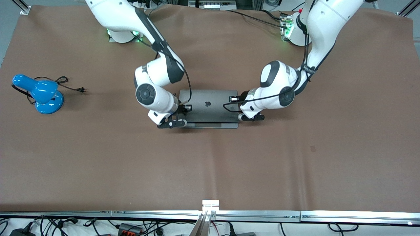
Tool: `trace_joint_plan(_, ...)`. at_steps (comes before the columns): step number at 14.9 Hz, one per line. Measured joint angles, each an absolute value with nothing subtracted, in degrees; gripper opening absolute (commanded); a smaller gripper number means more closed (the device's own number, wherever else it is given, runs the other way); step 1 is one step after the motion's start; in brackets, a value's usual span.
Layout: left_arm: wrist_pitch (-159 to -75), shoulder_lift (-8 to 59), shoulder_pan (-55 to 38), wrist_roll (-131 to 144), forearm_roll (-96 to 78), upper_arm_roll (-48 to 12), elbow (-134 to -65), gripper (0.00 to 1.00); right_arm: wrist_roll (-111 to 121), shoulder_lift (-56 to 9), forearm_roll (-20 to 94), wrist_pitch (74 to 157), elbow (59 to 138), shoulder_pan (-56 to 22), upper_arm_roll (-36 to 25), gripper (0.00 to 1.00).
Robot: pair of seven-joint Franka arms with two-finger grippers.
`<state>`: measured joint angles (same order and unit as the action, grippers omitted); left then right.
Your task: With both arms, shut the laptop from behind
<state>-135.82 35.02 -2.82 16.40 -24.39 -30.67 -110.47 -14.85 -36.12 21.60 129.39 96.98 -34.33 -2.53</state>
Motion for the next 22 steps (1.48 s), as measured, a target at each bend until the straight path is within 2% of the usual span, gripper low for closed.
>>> trace_joint_plan(5, -138.5, 40.3, -4.9, 16.5, -22.2, -29.4, -108.3, 0.0, -14.9, -39.8, 21.2, 129.4, 94.6, -34.3, -2.9, 0.0)
trace_joint_plan(11, -136.9, 38.8, -8.3, 16.8, -21.6, -25.3, -106.9, 0.0, -14.9, -39.9, 21.1, 129.4, 94.4, -34.3, -3.0, 0.0)
trace_joint_plan(13, -130.2, 36.3, -8.2, 16.8, -21.3, -22.8, -105.7, 0.0, -14.8, -39.9, 21.1, 129.4, 94.3, -34.3, -3.2, 0.0)
trace_joint_plan(16, -116.7, 28.4, -8.0, 16.8, -21.1, -17.5, -104.4, 0.0, -14.8, -39.5, 19.5, 128.8, 92.5, -34.6, -5.6, 0.0)
trace_joint_plan(18, -108.9, 22.8, -7.7, 16.7, -18.7, -12.9, -104.2, 0.02, -14.7, -37.8, 17.0, 124.9, 90.1, -34.4, -7.5, 0.0)
trace_joint_plan(21, -96.9, 16.1, -5.9, 16.7, -10.7, -9.6, -100.9, 0.14, -14.6, -33.0, 13.0, 115.0, 86.3, -34.2, -11.3, 0.0)
trace_joint_plan(22, -93.1, 14.5, -5.6, 16.5, -8.9, -7.8, -98.6, 0.26, -14.5, -31.4, 12.1, 111.5, 85.0, -34.2, -12.7, 0.0)
